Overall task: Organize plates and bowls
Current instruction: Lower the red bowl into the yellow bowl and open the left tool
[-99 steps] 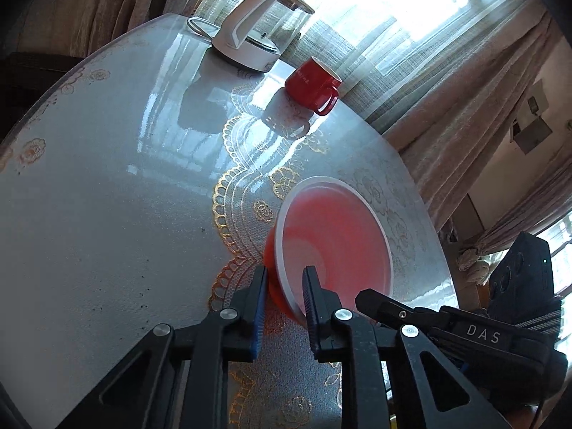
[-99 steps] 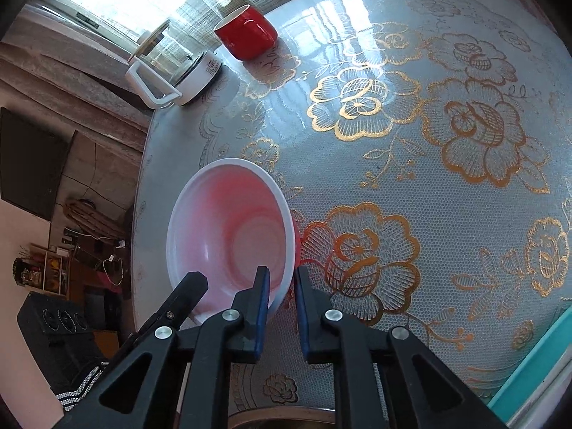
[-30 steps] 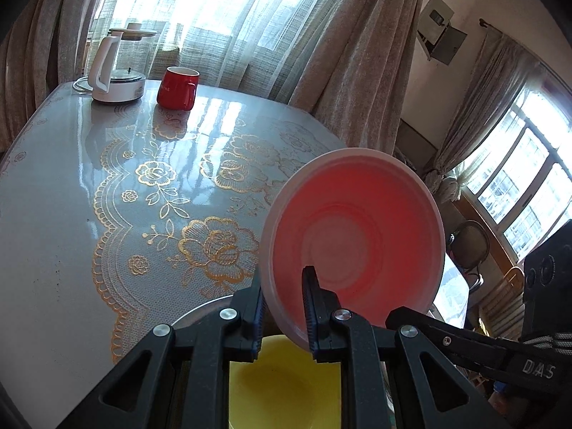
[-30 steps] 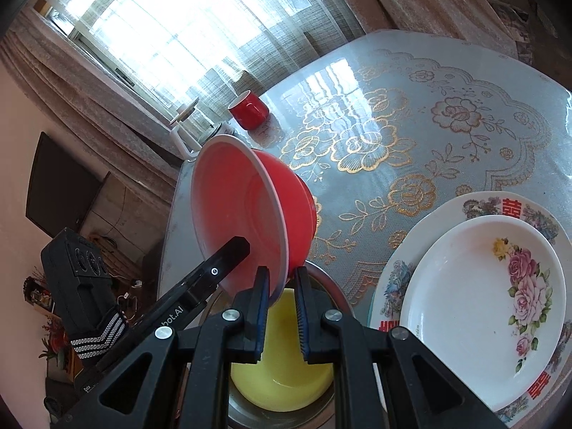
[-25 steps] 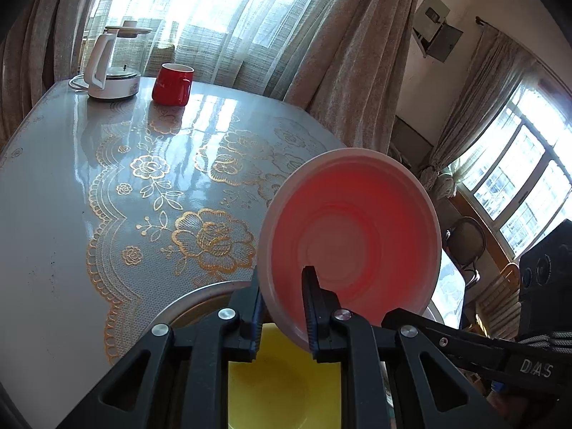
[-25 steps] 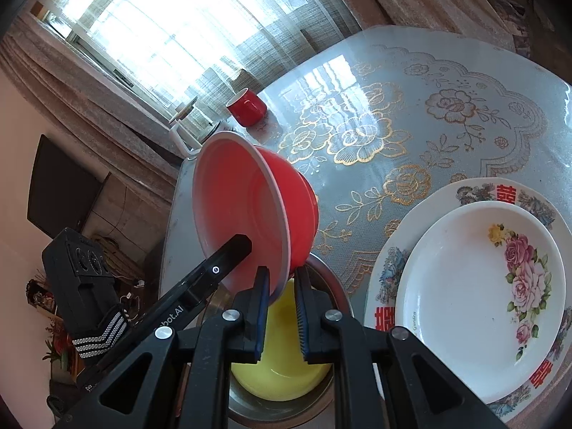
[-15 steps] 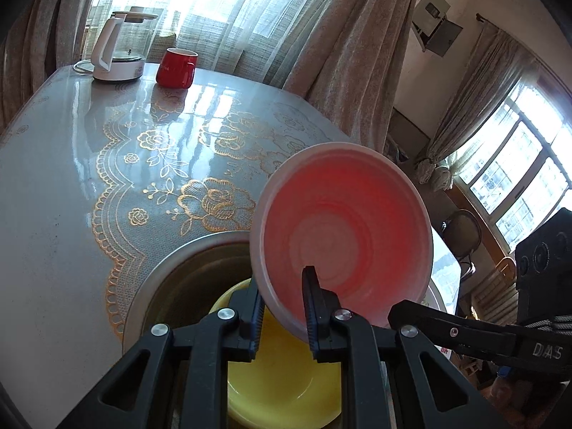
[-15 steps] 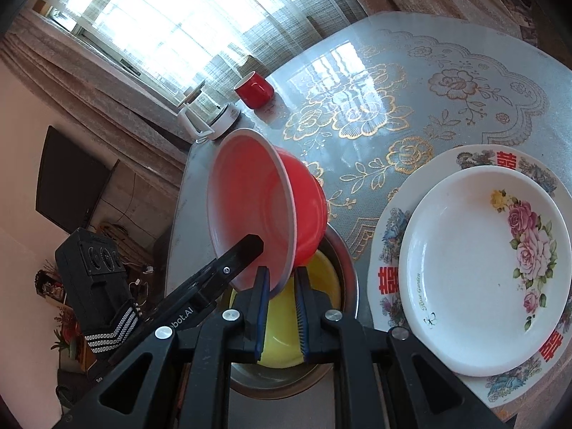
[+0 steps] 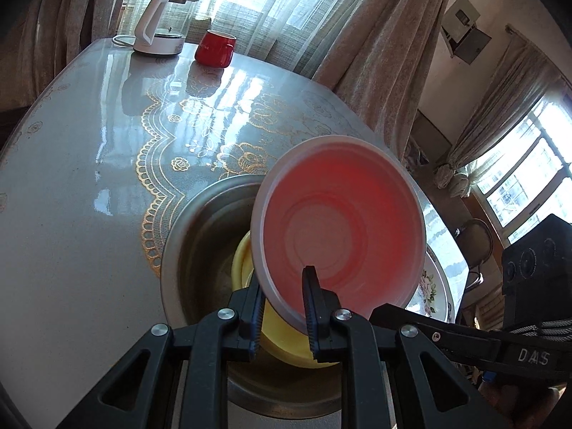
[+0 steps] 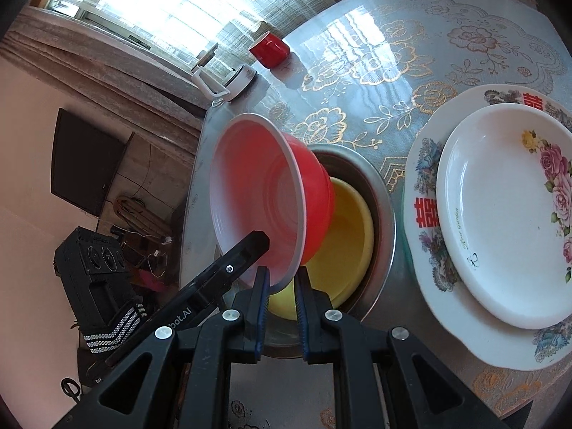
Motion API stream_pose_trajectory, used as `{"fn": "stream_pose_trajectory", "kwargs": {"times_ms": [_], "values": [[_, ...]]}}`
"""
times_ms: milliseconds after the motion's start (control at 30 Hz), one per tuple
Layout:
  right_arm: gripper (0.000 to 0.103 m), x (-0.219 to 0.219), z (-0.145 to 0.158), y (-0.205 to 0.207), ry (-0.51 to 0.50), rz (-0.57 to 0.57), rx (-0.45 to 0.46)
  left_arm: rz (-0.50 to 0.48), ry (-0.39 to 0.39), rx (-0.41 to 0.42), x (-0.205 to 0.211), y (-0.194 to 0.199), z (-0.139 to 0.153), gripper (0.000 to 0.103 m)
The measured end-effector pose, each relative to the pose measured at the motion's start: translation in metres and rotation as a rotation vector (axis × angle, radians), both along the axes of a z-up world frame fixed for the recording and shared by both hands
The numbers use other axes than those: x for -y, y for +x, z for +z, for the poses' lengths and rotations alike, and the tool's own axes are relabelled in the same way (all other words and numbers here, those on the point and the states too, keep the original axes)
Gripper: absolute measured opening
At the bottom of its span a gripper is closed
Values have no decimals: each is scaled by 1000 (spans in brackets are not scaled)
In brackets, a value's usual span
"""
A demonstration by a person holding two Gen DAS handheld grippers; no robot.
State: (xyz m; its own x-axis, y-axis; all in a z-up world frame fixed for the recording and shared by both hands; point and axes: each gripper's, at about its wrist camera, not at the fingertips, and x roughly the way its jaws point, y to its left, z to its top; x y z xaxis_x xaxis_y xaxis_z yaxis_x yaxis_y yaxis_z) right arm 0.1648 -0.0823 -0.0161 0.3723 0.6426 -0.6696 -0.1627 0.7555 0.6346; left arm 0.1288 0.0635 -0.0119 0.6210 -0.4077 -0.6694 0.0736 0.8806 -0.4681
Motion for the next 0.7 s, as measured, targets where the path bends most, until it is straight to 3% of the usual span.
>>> {"fn": "stream_pose_trajectory", "kwargs": {"times_ms": [367,700], "values": [[16,4,-13,-2,-1,6,-40,5,44,-30,5,-9,1,19],[18,16,-13,3,-16,-22,-23,12,86,-54,9,-9,0,19]]}}
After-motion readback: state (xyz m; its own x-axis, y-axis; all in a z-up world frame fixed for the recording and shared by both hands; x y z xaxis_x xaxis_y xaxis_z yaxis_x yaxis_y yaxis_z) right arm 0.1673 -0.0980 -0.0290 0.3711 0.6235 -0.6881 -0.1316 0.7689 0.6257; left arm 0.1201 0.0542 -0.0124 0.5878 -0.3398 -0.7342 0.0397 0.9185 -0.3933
